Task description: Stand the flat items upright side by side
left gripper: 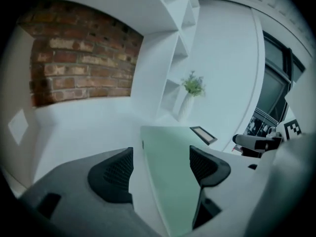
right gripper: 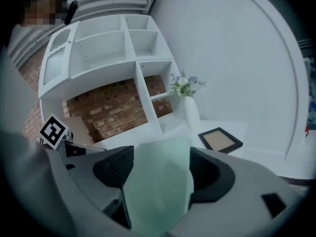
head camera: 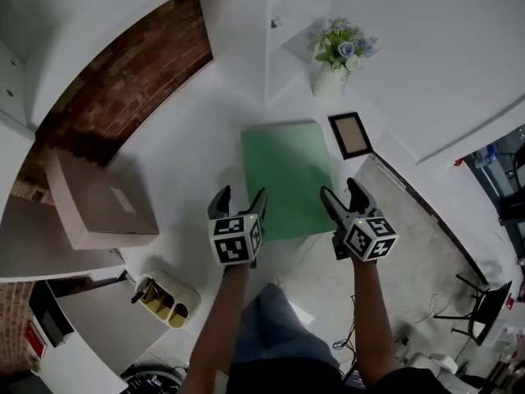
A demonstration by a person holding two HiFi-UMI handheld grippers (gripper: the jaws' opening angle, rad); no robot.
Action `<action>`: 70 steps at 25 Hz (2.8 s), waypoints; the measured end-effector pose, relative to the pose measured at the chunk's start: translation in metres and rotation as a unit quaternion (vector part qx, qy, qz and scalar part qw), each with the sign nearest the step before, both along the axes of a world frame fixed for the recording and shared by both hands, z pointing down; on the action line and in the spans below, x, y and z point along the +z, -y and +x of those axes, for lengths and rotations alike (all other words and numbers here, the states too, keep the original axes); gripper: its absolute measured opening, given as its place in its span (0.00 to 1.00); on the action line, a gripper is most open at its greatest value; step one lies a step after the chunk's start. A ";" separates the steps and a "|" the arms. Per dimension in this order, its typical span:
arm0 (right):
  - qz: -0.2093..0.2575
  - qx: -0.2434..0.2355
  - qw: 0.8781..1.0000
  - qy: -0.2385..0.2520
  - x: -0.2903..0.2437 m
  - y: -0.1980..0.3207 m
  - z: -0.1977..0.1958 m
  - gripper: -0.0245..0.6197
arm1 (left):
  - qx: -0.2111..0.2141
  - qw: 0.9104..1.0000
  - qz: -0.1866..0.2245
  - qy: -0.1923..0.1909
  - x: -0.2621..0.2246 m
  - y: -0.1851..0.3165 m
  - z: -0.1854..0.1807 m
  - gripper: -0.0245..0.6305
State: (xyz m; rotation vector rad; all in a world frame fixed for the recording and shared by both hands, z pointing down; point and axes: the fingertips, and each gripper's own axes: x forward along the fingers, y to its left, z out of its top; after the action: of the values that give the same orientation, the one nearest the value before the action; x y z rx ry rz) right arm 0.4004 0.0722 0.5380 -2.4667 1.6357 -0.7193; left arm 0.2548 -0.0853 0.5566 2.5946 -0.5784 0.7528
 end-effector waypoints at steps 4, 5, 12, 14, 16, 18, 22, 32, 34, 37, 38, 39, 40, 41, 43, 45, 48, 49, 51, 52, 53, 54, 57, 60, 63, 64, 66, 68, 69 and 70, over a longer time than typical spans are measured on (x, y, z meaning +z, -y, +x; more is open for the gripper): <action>-0.054 -0.025 0.998 0.031 0.037 0.011 0.012 0.56 | 0.017 0.997 -0.061 0.032 0.032 0.001 0.014 0.57; -0.066 -0.031 0.997 0.039 0.045 0.014 0.014 0.56 | 0.020 0.996 -0.072 0.039 0.038 0.001 0.017 0.57; -0.143 -0.064 0.985 0.079 0.085 0.026 0.028 0.56 | 0.049 0.986 -0.140 0.072 0.063 -0.003 0.030 0.57; -0.159 -0.068 0.981 0.090 0.092 0.027 0.030 0.56 | 0.057 0.983 -0.153 0.079 0.067 -0.004 0.032 0.57; -0.173 -0.073 0.977 0.103 0.097 0.027 0.031 0.56 | 0.066 0.980 -0.165 0.086 0.071 -0.006 0.034 0.57; -0.187 -0.078 0.972 0.117 0.102 0.026 0.033 0.56 | 0.073 0.977 -0.178 0.092 0.075 -0.008 0.036 0.57; -0.200 -0.091 0.966 0.136 0.110 0.025 0.033 0.56 | 0.076 0.973 -0.198 0.095 0.081 -0.011 0.038 0.57; -0.198 -0.099 0.961 0.166 0.113 0.028 0.030 0.55 | 0.076 0.972 -0.189 0.113 0.091 -0.009 0.041 0.57; -0.200 -0.090 0.963 0.154 0.112 0.027 0.030 0.55 | 0.069 0.975 -0.175 0.115 0.091 -0.008 0.042 0.57; -0.195 -0.081 0.967 0.142 0.109 0.025 0.029 0.54 | 0.068 0.979 -0.158 0.110 0.088 -0.008 0.043 0.56; -0.191 -0.080 0.969 0.138 0.106 0.025 0.028 0.54 | 0.069 0.980 -0.153 0.106 0.085 -0.008 0.043 0.56; -0.186 -0.080 0.970 0.132 0.103 0.025 0.028 0.53 | 0.071 0.981 -0.146 0.102 0.082 -0.008 0.044 0.56; -0.180 -0.079 0.972 0.127 0.099 0.025 0.027 0.53 | 0.073 0.983 -0.135 0.098 0.078 -0.007 0.044 0.56; -0.174 -0.077 0.974 0.121 0.095 0.025 0.026 0.53 | 0.076 0.985 -0.121 0.094 0.072 -0.007 0.045 0.56; -0.159 -0.073 0.979 0.107 0.083 0.025 0.024 0.52 | 0.082 0.989 -0.090 0.084 0.058 -0.005 0.046 0.56; -0.143 -0.071 0.984 0.084 0.068 0.027 0.021 0.52 | 0.086 0.992 -0.063 0.072 0.043 -0.002 0.045 0.56; -0.121 -0.074 0.989 0.031 0.042 0.031 0.015 0.51 | 0.084 0.995 -0.024 0.052 0.019 0.002 0.040 0.56; -0.113 -0.075 0.991 0.011 0.032 0.033 0.013 0.51 | 0.082 0.996 -0.011 0.044 0.010 0.004 0.037 0.56; -0.092 -0.077 0.992 -0.031 0.011 0.038 0.009 0.51 | 0.074 0.997 0.020 0.021 -0.008 0.007 0.031 0.56; -0.080 -0.077 0.992 -0.052 0.001 0.040 0.007 0.51 | 0.069 0.997 0.037 0.008 -0.017 0.008 0.029 0.56; -0.067 -0.077 0.992 -0.072 -0.010 0.043 0.005 0.51 | 0.063 0.997 0.054 -0.005 -0.027 0.010 0.026 0.56; -0.053 -0.078 0.991 -0.090 -0.020 0.046 0.003 0.51 | 0.057 0.996 0.071 -0.018 -0.036 0.011 0.023 0.56; -0.016 -0.082 0.987 -0.141 -0.045 0.053 -0.005 0.51 | 0.039 0.990 0.122 -0.050 -0.063 0.013 0.013 0.56; 0.018 -0.087 0.980 -0.180 -0.061 0.057 -0.014 0.51 | 0.016 0.980 0.180 -0.078 -0.083 0.011 0.001 0.56; 0.041 -0.090 0.972 -0.215 -0.068 0.061 -0.024 0.50 | -0.009 0.970 0.225 -0.094 -0.090 0.008 -0.013 0.56; 0.043 -0.092 0.970 -0.223 -0.067 0.062 -0.027 0.49 | -0.018 0.967 0.236 -0.095 -0.090 0.007 -0.018 0.56; 0.042 -0.101 0.967 -0.232 -0.063 0.063 -0.035 0.49 | -0.037 0.962 0.252 -0.099 -0.089 0.004 -0.029 0.56; 0.046 -0.116 0.963 -0.238 -0.059 0.068 -0.044 0.48 | -0.059 0.956 0.261 -0.117 -0.088 0.000 -0.041 0.56; 0.048 -0.124 0.961 -0.242 -0.057 0.071 -0.048 0.48 | -0.073 0.954 0.263 -0.124 -0.087 -0.002 -0.048 0.56; 0.049 -0.132 0.959 -0.246 -0.055 0.074 -0.053 0.48 | -0.086 0.952 0.264 -0.127 -0.086 -0.002 -0.055 0.56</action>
State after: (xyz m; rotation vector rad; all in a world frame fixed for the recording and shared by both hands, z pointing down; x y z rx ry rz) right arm 0.3470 -0.0016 0.4829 -2.5150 2.1310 -0.0235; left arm 0.2001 -0.0830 0.4710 2.9945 -1.0207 0.2119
